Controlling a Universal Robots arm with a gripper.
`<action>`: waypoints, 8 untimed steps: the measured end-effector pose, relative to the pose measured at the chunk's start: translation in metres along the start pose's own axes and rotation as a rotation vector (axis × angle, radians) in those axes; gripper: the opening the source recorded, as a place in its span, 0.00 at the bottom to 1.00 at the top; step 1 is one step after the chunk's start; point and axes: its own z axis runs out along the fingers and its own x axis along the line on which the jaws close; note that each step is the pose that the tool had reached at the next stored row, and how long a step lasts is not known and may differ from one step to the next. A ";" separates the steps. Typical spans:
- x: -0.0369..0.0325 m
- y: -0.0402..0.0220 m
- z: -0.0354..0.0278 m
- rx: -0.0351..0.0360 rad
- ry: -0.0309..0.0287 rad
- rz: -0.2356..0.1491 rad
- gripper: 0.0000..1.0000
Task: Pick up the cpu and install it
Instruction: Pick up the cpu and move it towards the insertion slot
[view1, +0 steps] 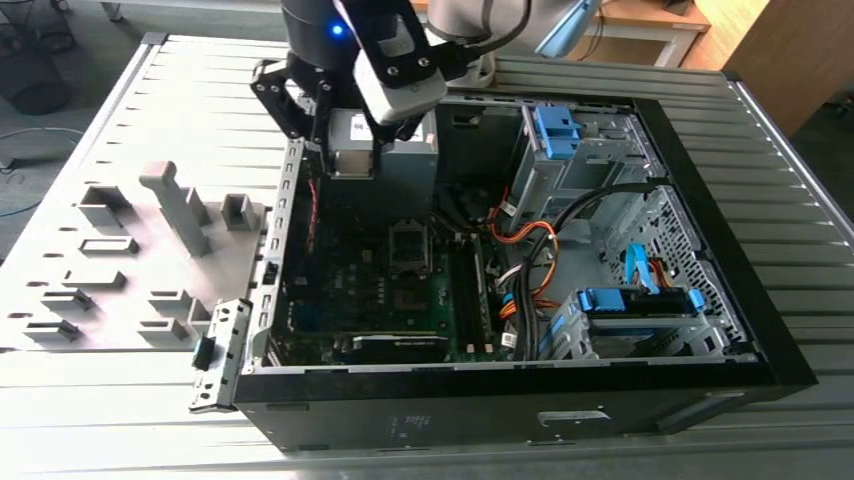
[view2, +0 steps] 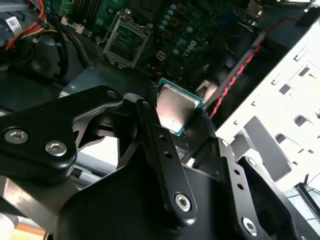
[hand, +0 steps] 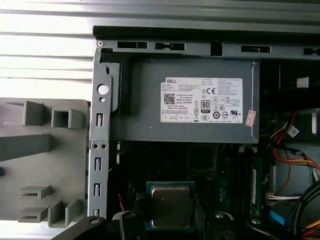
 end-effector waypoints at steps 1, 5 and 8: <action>-0.0022 0.0000 0.0000 0.0001 0.0001 0.000 0.47; -0.0105 -0.0001 0.0000 0.0001 0.0003 0.000 0.47; -0.0165 -0.0002 0.0001 0.0001 0.0004 0.000 0.47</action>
